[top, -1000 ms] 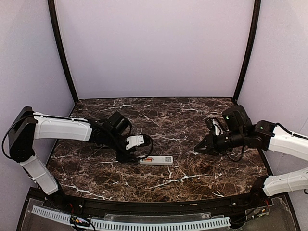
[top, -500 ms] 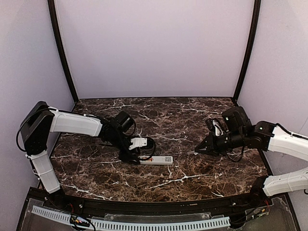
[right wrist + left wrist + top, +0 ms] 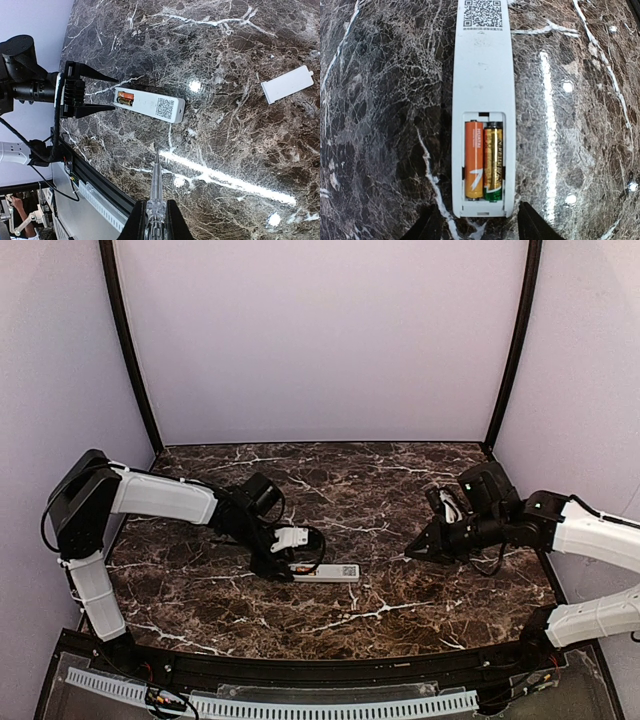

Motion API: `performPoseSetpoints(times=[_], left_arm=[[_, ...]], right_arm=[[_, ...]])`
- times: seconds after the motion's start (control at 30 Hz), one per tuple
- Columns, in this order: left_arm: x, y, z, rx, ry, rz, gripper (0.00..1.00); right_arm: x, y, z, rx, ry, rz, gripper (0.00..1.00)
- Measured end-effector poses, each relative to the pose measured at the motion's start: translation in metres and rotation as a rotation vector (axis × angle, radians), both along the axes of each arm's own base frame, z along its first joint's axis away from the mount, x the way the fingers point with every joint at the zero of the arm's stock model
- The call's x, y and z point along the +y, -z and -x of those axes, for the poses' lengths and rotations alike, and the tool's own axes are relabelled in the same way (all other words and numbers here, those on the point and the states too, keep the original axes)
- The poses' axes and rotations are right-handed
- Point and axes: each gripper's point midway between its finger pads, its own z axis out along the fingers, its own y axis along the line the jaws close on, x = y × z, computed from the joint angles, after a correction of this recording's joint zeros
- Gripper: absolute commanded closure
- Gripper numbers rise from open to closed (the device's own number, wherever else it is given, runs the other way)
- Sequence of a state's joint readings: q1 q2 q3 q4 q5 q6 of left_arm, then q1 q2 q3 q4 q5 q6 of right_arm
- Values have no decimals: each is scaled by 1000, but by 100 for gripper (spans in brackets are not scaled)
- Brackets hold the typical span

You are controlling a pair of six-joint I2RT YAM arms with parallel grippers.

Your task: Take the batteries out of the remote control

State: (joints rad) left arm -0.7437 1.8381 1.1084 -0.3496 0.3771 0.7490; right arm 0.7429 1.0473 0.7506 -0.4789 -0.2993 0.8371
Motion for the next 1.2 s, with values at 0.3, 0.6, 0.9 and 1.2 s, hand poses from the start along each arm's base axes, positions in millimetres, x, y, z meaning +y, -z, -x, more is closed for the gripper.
performPoseSetpoints(times=[0.3, 0.6, 0.9, 1.2], left_arm=[[-4, 5, -1, -5, 10, 2, 49], [-8, 9, 0, -17, 30, -1, 64], [-10, 9, 3, -24, 37, -7, 82], [-23, -3, 29, -34, 40, -2, 81]], right_arm=[[-1, 3, -2, 3, -3, 9, 100], [0, 6, -1, 14, -9, 10, 100], [0, 5, -1, 14, -10, 8, 100], [-1, -6, 0, -13, -9, -17, 100]])
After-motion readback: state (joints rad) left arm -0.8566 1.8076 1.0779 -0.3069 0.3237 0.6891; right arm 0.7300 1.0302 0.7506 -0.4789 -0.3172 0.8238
